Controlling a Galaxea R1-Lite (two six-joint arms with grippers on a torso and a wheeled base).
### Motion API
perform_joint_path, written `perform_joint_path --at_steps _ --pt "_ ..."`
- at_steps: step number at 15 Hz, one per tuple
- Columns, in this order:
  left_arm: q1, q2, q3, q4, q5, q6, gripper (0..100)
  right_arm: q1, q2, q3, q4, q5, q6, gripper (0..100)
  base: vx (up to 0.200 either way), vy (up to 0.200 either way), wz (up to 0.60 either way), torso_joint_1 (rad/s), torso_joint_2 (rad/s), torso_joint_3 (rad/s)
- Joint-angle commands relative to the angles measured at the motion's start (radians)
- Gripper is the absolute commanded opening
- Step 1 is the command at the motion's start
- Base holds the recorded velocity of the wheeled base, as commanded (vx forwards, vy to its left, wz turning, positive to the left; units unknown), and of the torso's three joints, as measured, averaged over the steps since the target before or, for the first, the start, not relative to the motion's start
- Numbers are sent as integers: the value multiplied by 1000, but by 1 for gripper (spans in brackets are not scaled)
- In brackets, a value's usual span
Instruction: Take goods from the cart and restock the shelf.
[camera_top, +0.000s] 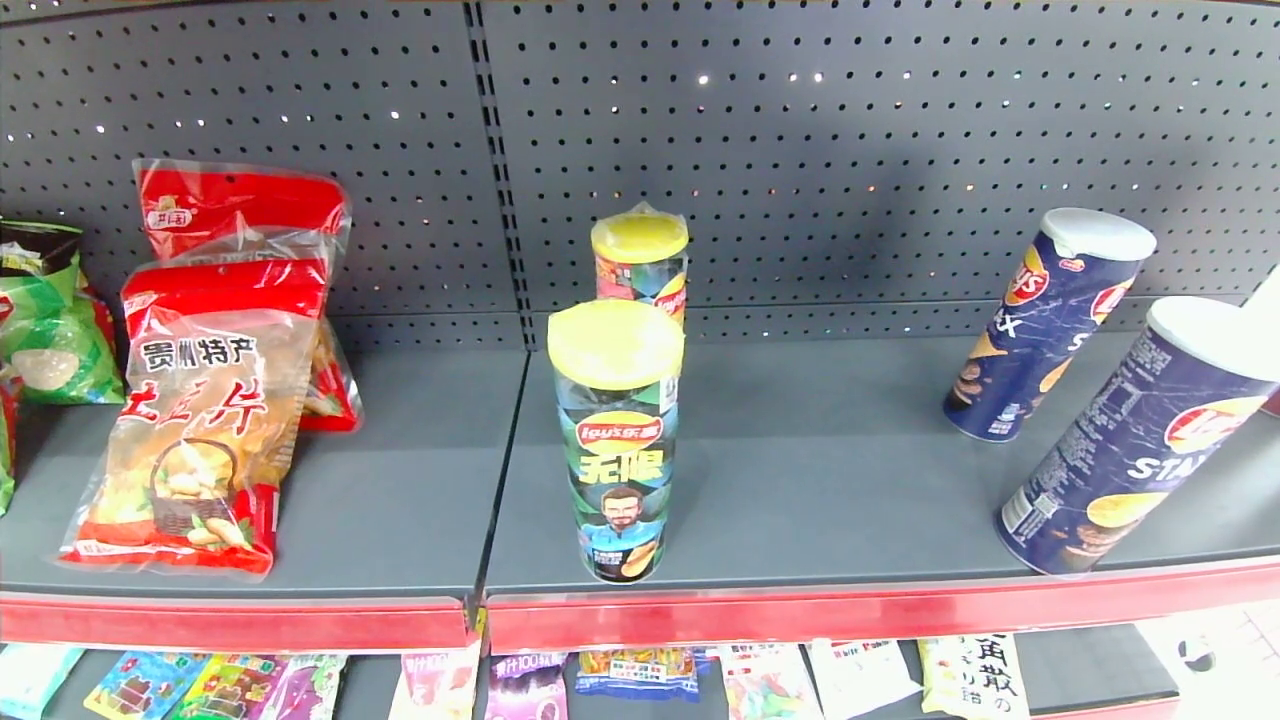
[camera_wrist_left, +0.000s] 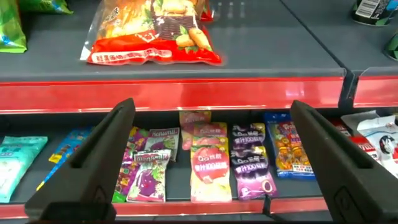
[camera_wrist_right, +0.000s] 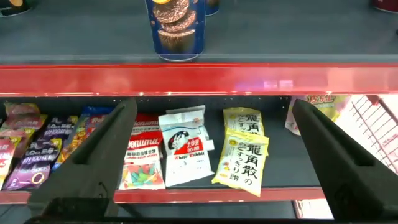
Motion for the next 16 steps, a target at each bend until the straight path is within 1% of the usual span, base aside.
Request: perform_joint_path --at_steps 1,5,10,16 --pt "0 -1 -1 0 2 -1 100 0 1 0 0 -2 2 100 0 0 0 0 0 0" --pt "0 -1 -1 0 1 -1 100 0 1 0 0 -2 2 100 -200 0 0 12 2 -4" --pt "0 -1 -1 0 1 -1 100 0 1 0 0 -2 2 100 0 0 0 0 0 0" --pt "0 -1 -1 0 1 1 100 0 0 0 0 1 -3 100 0 -200 0 6 4 1"
